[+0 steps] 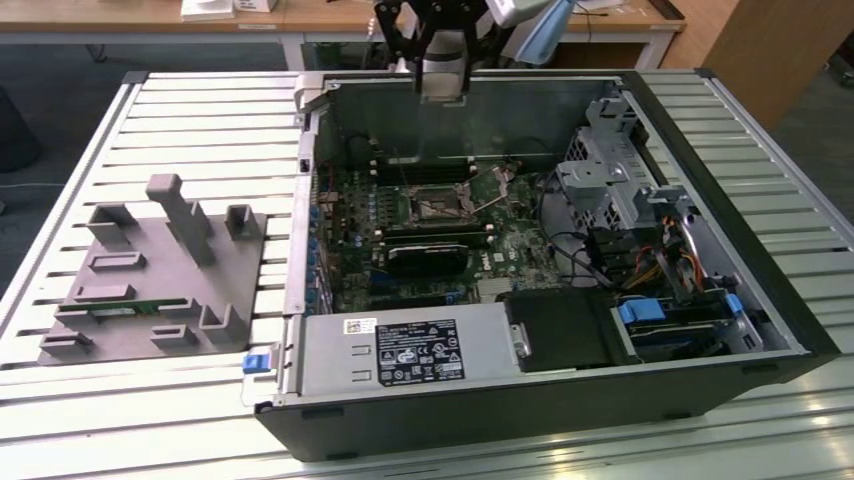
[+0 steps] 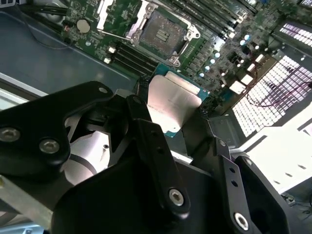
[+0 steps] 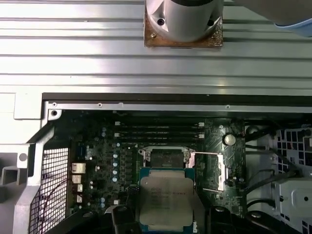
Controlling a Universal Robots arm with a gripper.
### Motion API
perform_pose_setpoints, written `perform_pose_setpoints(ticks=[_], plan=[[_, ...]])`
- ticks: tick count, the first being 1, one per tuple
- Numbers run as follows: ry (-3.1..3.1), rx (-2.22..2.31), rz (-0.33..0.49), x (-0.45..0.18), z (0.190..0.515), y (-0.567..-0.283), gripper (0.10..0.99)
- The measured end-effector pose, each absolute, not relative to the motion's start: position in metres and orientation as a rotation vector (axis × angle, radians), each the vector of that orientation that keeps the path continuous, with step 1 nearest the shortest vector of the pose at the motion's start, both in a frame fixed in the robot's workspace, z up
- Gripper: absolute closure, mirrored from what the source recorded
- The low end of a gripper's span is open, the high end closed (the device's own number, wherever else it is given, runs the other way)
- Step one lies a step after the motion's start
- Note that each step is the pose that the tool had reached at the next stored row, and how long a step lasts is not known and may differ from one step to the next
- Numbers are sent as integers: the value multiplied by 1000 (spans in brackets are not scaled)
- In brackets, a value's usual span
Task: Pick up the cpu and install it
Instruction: 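Pick up the cpu and move it towards the insertion slot, then place the cpu into insertion slot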
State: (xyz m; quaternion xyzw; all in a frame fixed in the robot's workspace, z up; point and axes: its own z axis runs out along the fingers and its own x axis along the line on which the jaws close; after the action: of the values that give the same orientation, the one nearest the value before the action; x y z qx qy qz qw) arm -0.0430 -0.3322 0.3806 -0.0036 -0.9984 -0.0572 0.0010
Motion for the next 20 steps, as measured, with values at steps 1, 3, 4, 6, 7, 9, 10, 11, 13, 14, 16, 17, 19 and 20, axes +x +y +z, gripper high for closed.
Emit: perform_pose_setpoints(ticks=[1,3,4,6,7,9,10,11,13,14,16,17,19,20], plan=[[-3134,-11,-180,-42,380,-331,557],[-3134,-11,-181,-40,379,-329,557],[-3134,-11,-181,-38,379,-328,557],[-3134,-11,-181,-34,378,-326,557],[-3134,-11,-181,-33,378,-325,557],[-3134,-11,-181,-29,378,-324,557],[-3134,-11,-181,-26,378,-323,557],[-3134,-11,-181,-25,377,-323,557],[-3134,-11,-181,-23,377,-322,557],[-3134,-11,-181,-22,377,-322,557],[-3134,-12,-181,-22,377,-322,557],[-3134,-12,-181,-22,376,-322,557],[-3134,-11,-181,-22,376,-322,557],[-3134,-13,-180,-22,376,-322,557]])
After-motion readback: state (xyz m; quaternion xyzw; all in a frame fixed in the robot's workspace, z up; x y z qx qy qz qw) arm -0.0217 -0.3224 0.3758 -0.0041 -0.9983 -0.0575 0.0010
